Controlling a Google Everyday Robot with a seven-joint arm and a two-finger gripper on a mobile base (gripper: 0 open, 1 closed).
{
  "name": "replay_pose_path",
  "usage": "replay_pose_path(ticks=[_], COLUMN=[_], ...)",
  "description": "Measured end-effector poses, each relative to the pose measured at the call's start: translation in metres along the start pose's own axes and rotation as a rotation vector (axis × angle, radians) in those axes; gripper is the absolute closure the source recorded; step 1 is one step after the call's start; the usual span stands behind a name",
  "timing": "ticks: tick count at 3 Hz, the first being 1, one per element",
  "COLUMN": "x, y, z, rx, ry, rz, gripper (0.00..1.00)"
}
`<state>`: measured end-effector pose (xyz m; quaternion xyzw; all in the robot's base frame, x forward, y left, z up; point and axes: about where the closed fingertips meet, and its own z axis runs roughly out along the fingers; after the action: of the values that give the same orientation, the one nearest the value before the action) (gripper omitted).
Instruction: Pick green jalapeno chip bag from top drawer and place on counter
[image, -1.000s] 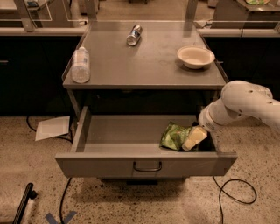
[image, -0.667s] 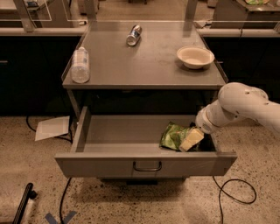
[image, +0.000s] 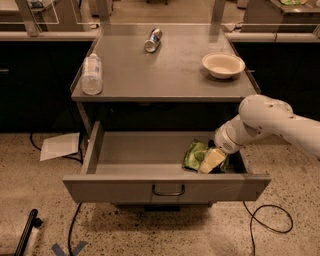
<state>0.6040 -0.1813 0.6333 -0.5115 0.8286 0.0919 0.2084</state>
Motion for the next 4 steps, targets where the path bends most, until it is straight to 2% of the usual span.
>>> replay_pose_path(ticks=[1,2,4], x=[0.026,0.0295,0.0295], y=[0.0155,0.02,0.02], z=[0.0248,0.0261,0.0261], rx=[-0.105,-0.123,-0.123], ry=[0.068,0.078,0.078], rz=[0.015,0.016,0.016], gripper=[0.19,0.42,0.88])
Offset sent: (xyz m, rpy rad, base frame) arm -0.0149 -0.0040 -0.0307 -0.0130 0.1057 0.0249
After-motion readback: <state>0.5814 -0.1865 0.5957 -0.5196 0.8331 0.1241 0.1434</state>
